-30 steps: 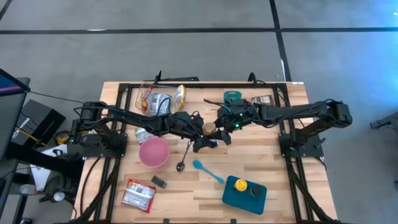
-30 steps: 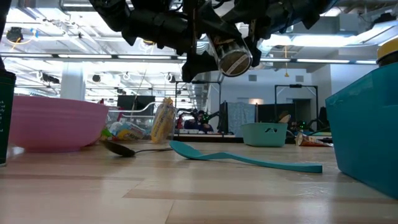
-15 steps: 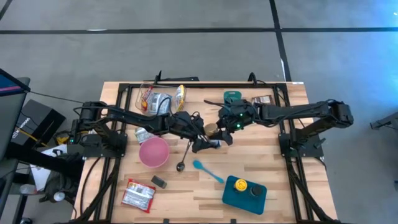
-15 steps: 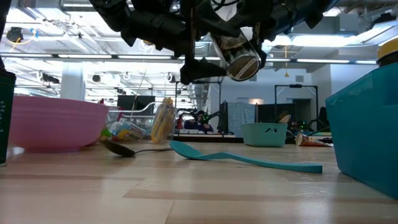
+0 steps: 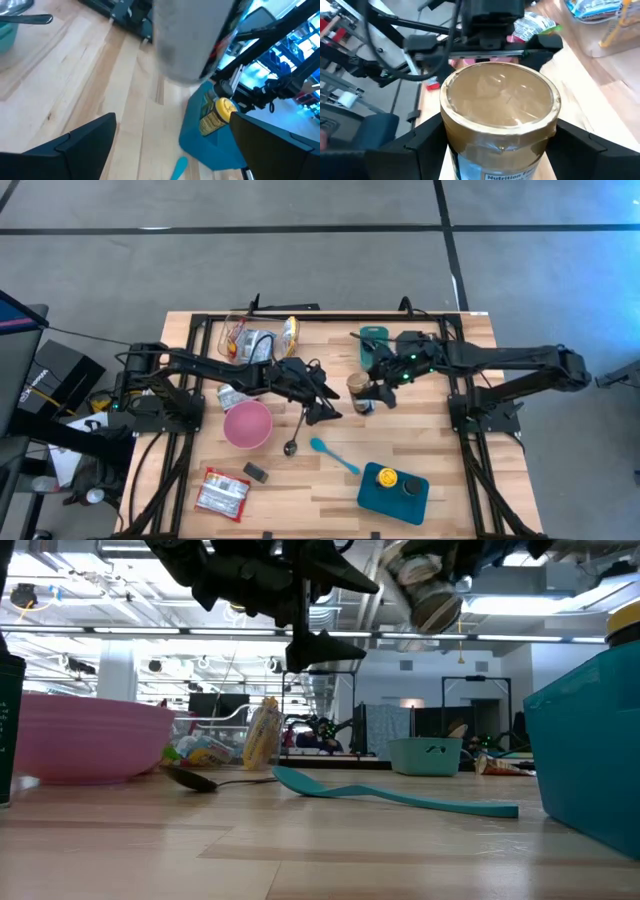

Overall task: Pick & Place Food Item
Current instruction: Put the gold seasoning bottle into the blue bin

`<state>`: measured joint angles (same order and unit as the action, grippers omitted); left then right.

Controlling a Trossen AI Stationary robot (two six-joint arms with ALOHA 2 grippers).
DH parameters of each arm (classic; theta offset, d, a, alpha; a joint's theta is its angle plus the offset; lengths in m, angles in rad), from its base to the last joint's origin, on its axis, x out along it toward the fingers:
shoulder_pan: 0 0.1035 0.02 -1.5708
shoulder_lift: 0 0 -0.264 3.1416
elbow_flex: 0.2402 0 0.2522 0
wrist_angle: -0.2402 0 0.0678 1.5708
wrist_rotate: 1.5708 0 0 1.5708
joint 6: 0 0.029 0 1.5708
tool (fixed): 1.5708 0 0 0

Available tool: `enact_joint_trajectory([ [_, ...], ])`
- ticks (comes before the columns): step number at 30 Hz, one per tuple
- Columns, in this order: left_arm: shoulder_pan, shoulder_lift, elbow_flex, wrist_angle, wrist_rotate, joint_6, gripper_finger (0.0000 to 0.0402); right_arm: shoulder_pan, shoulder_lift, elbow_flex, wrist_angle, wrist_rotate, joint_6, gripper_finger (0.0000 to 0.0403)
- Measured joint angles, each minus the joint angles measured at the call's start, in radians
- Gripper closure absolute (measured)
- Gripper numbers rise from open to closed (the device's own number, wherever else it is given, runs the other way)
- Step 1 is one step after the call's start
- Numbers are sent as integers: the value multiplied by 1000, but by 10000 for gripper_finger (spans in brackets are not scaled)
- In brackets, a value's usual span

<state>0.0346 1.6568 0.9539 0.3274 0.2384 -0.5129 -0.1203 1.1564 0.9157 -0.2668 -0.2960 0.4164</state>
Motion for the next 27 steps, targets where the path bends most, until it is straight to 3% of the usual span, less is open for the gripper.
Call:
enact_joint_trajectory([
  [7, 1, -21, -1, 42, -14, 0, 18, 8, -109, 0, -15, -139, 76, 131],
  [14, 1, -39, 0, 67, -51, 2, 22, 71, -190, 0, -16, -144, 146, 131],
  [27, 1, -44, -1, 100, -55, 6, 23, 242, -230, 0, -17, 65, 268, 131],
])
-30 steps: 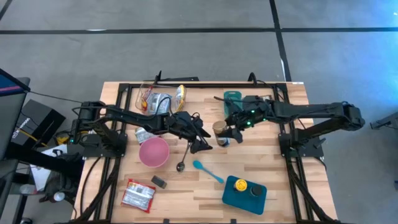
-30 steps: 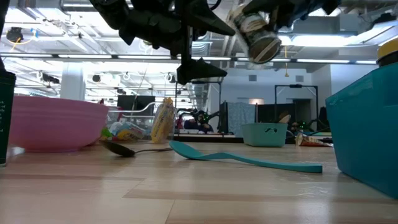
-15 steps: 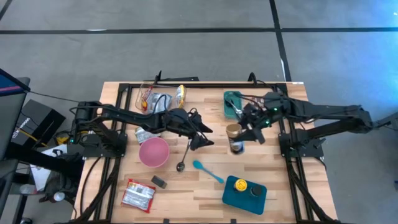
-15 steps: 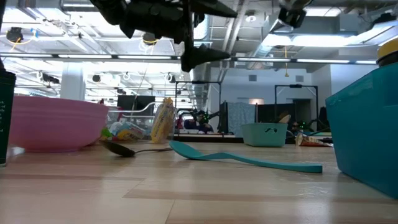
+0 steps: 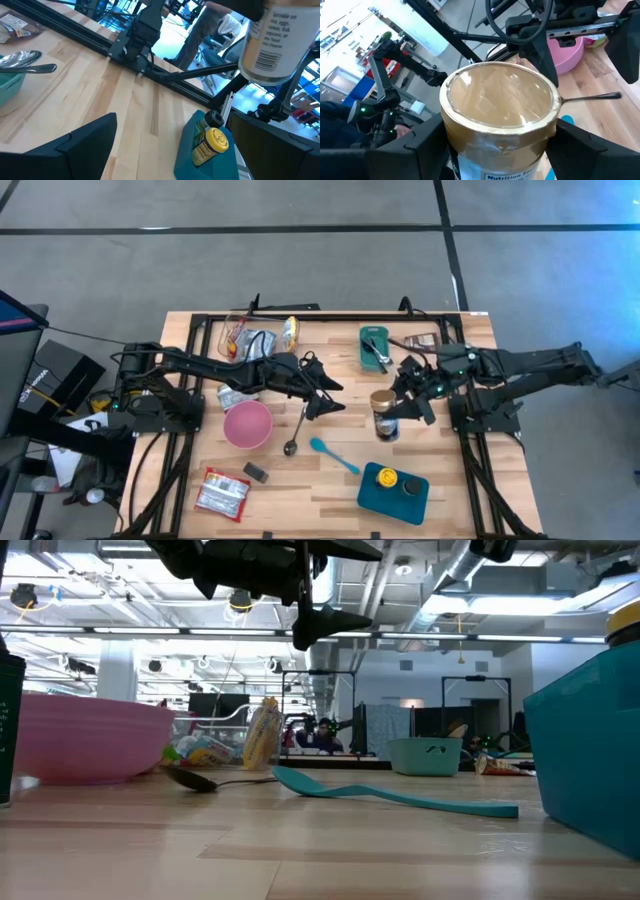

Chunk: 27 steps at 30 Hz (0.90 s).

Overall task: Pick & Place Food Item
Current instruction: Put the gold seasoning bottle into the blue bin

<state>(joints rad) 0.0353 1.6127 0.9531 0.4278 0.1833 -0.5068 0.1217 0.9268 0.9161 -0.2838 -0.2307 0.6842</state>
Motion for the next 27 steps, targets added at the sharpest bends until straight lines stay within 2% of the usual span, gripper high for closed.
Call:
enact_joint_trajectory([
  [11, 0, 0, 0, 0, 0, 0, 23, 106, 0, 0, 0, 179, 102, 131],
  [17, 0, 1, 0, 0, 0, 0, 23, 160, 2, 0, -1, 224, 162, 131],
  [27, 0, 1, 0, 0, 1, 0, 23, 328, 2, 1, -65, 292, 138, 131],
])
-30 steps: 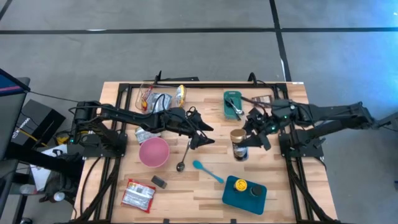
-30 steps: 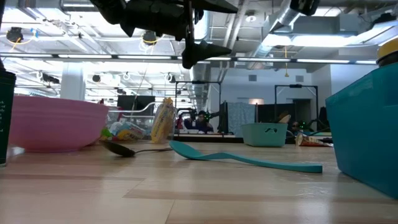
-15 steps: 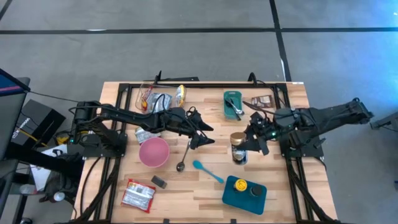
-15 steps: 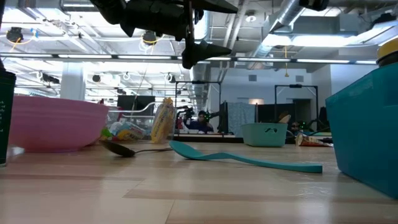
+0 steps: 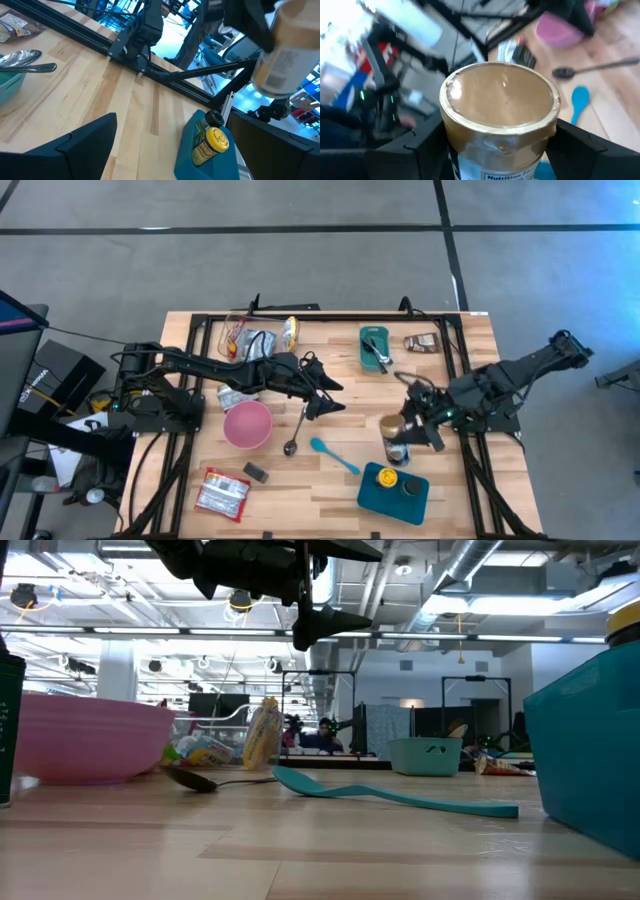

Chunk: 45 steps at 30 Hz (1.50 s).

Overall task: Pick & Place Food Item
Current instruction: Put the gold seasoning bottle into the blue bin

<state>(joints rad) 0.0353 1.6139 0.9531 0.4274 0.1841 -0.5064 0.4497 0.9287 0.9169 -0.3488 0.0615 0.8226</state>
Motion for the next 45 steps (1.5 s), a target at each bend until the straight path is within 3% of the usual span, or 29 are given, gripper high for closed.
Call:
enact_joint_trajectory([
  [10, 0, 0, 0, 0, 0, 0, 23, 283, 0, 0, -72, 52, -69, 131],
  [25, 0, 0, 0, 0, 0, 0, 23, 693, 29, 0, -88, 554, -31, 131],
  [33, 0, 0, 0, 0, 0, 0, 23, 764, 107, 0, -84, 677, 40, 131],
  [45, 0, 0, 0, 0, 0, 0, 23, 767, 295, 0, -8, 692, 95, 131],
])
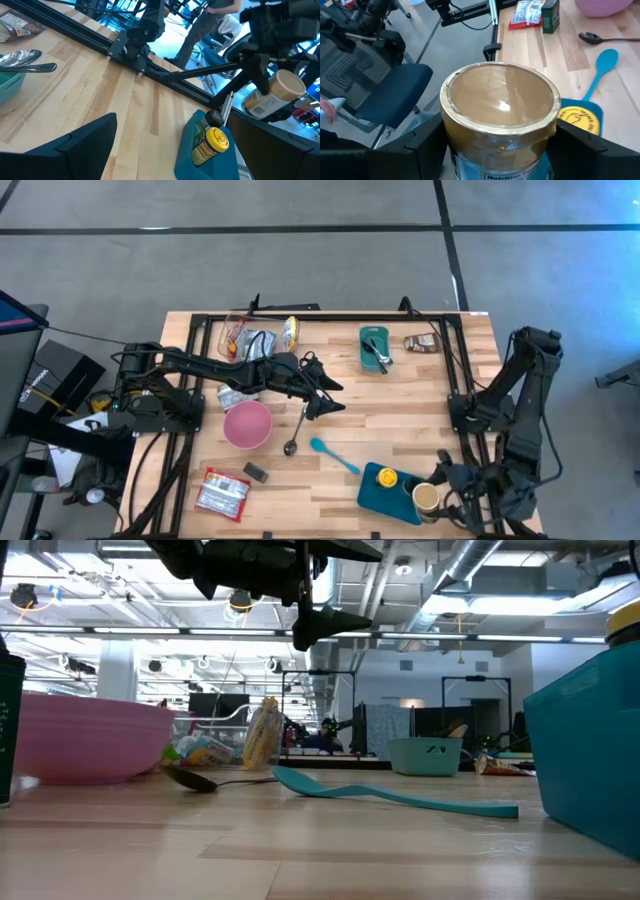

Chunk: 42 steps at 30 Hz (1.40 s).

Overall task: Pick & Place Food Item
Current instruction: Put the gold seasoning bottle into the blue bin

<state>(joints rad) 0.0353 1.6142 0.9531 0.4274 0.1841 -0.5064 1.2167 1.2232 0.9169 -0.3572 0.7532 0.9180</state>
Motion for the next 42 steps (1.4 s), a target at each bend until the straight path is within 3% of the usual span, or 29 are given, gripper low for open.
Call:
enact_joint_trajectory([
  [20, 0, 0, 0, 0, 0, 0, 23, -36, 234, 0, 109, 14, 26, 131],
  [30, 0, 0, 0, 0, 0, 0, 23, -44, 286, 0, 98, 16, 38, 131],
  [42, 0, 0, 0, 0, 0, 0, 23, -48, 288, 0, -5, 97, 89, 131],
])
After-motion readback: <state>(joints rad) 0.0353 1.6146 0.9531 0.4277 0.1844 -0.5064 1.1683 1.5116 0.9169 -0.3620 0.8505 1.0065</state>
